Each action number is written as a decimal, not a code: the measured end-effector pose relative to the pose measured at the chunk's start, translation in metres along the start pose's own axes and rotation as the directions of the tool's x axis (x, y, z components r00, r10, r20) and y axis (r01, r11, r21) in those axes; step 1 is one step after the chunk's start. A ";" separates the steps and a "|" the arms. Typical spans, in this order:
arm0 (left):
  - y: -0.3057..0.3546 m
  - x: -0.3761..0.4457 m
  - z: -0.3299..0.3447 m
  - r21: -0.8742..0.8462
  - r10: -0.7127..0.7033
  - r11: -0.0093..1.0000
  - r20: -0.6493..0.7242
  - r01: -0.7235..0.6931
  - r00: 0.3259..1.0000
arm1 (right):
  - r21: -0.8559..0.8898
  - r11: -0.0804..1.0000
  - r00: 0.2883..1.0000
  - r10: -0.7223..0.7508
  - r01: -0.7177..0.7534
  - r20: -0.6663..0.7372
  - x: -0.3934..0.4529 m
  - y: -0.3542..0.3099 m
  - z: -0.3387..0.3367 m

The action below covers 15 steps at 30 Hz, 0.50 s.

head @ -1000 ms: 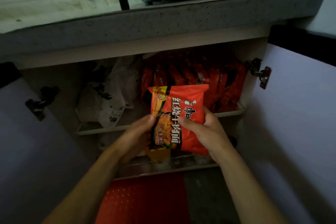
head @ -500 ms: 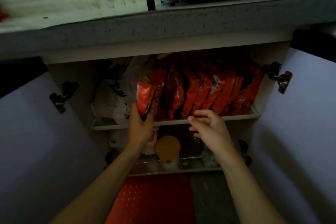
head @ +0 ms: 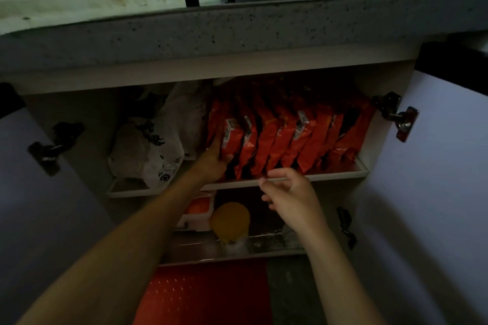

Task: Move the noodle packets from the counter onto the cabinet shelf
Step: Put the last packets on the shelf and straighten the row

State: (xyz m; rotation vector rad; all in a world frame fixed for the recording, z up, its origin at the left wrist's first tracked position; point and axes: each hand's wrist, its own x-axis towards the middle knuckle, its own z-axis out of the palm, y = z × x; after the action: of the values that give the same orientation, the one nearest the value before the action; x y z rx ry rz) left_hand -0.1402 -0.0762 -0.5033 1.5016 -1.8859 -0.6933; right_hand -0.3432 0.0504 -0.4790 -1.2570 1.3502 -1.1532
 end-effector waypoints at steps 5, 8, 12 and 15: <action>0.009 -0.001 0.000 -0.076 -0.069 0.995 -0.038 0.066 0.997 | 0.012 1.000 1.000 0.004 -0.004 0.007 0.006 0.002 0.003; 0.016 -0.018 -0.001 -0.191 -0.058 0.981 -0.105 0.037 0.993 | 0.016 1.000 1.000 -0.007 0.007 0.010 0.008 0.001 0.002; 0.035 -0.064 -0.009 -0.251 -0.196 0.957 -0.195 0.144 0.961 | -0.027 0.998 0.999 -0.053 0.053 -0.005 0.001 -0.002 0.003; 0.056 -0.109 -0.033 -0.237 -0.160 0.965 -0.192 0.113 0.968 | -0.072 0.986 0.988 -0.149 0.151 0.028 -0.014 -0.018 0.012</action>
State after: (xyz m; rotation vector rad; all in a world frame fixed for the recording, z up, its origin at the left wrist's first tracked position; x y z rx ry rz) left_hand -0.1352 0.0415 -0.4563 1.5051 -1.5044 -0.7514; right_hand -0.3288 0.0637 -0.4625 -1.4415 1.3101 -1.1978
